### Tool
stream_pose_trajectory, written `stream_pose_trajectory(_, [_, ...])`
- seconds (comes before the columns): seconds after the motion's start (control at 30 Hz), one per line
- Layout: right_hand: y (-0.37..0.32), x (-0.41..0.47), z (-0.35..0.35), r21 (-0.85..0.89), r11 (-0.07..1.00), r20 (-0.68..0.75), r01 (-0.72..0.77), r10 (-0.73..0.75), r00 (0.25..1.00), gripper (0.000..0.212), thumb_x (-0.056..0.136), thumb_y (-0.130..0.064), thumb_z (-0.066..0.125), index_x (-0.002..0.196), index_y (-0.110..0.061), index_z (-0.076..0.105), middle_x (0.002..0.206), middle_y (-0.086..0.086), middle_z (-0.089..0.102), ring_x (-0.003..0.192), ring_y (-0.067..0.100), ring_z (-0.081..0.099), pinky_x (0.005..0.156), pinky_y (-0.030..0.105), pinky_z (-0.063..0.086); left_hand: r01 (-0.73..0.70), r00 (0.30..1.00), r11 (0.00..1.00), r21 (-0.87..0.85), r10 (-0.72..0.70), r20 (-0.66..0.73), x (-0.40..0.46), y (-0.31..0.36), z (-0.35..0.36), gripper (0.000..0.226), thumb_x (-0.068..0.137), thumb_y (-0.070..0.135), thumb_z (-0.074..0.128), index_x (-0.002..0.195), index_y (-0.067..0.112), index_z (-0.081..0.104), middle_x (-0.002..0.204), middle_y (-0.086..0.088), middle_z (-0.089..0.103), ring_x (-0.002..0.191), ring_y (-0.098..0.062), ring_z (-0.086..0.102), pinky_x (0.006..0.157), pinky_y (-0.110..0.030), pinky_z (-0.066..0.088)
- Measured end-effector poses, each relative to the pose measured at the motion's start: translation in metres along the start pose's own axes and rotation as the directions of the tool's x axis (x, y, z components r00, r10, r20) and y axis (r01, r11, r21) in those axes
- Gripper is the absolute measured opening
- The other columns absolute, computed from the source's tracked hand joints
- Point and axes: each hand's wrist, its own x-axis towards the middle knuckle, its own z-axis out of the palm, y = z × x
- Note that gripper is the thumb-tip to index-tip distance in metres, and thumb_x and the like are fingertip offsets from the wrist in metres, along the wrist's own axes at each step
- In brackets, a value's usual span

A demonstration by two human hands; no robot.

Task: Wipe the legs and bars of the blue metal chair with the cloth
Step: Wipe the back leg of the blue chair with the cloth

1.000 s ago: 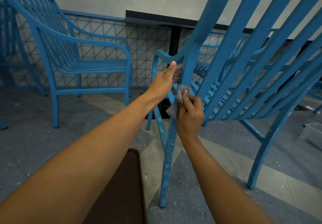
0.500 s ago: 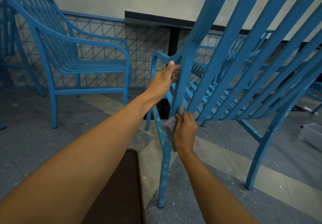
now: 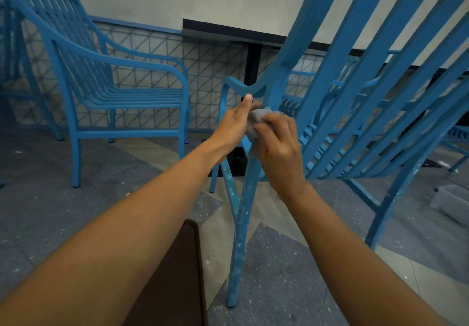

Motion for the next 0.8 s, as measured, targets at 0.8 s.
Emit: stream_pose_trajectory(0.8, [-0.01,-0.033,0.024,-0.199,0.831,0.778,0.52,-0.189,0.599,0.015,0.058,-0.025,0.08,0.059,-0.017,0.067,0.058,-0.002,0.062,0.069,0.016,0.061,0.092,0.032,0.048,-0.019,0.999,1.0,0.006,0.019,-0.049,0.001,-0.003,0.007,0.048,0.101,0.038,0.024,0.122,0.01,0.057,0.105,0.003,0.063,0.085,0.002,0.059,0.06,0.003,0.041])
